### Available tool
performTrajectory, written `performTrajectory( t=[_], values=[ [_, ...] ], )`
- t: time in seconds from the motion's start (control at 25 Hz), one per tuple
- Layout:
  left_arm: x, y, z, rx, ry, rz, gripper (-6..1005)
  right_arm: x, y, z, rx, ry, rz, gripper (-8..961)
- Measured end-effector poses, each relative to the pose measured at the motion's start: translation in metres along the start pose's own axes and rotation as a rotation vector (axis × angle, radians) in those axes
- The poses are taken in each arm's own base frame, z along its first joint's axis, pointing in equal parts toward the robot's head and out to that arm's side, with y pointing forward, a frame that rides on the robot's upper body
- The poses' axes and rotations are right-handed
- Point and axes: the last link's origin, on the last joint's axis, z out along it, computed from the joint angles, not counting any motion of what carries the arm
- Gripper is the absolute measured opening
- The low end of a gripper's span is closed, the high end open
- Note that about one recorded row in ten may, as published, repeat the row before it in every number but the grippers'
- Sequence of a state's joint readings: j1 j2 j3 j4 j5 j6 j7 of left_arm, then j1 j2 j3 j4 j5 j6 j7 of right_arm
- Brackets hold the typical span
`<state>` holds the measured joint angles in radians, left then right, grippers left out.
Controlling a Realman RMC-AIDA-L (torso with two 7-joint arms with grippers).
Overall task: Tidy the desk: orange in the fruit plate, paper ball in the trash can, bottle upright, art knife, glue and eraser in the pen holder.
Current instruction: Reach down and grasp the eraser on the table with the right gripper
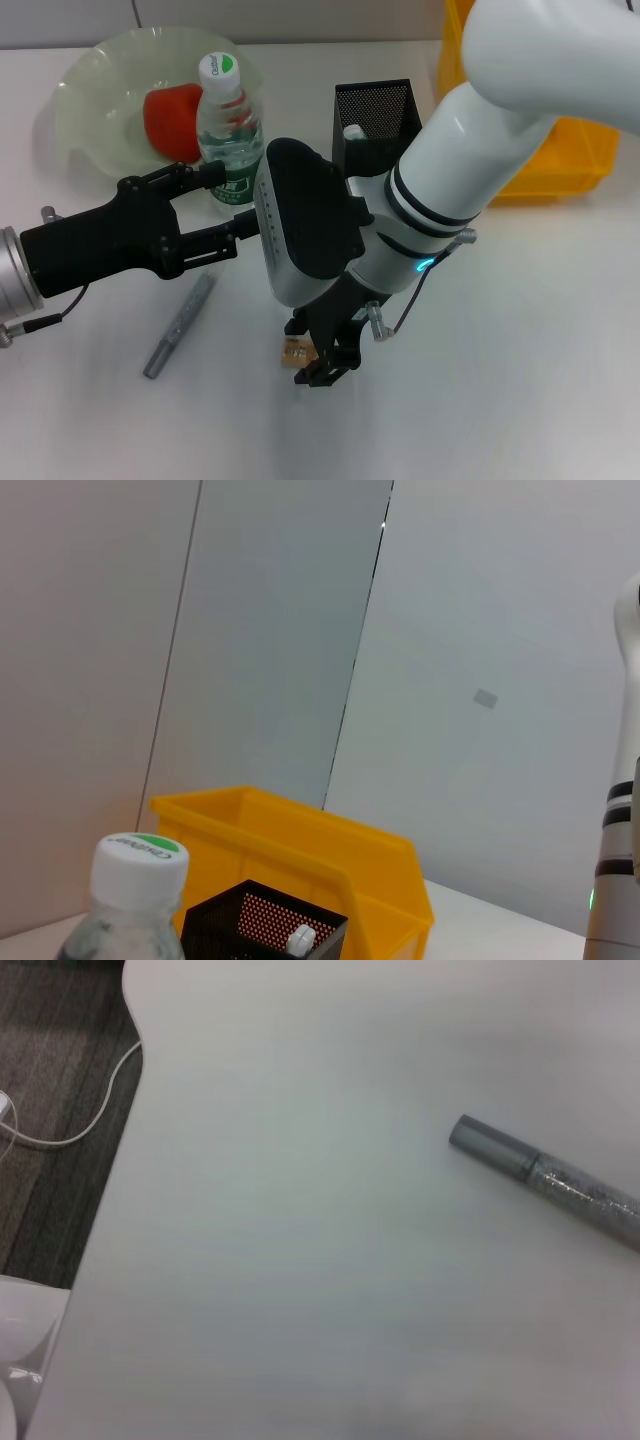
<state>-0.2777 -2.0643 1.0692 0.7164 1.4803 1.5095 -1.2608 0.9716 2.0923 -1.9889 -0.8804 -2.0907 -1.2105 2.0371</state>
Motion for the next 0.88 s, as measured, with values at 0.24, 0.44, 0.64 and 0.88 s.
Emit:
performTrajectory(
  t=[0.24, 0.44, 0.64, 0.88],
  values=[
    [0.0, 0.0, 0.0, 0.0, 0.0, 0.0, 808, 0.0, 0.003, 0.006, 0.004, 0.015, -0.028, 548],
    [0.0, 0.0, 0.0, -0.001, 0.001, 0.001, 808, 0.0, 0.005, 0.01, 0.006, 0.026, -0.046, 535],
    [0.001, 0.0, 0.001, -0.002, 0.001, 0.001, 808, 0.0, 0.004, 0.01, 0.01, 0.026, -0.043, 523],
    [0.001, 0.0, 0.001, -0.002, 0.006, 0.001, 809, 0.002, 0.004, 0.01, 0.009, 0.029, -0.04, 508]
  ],
)
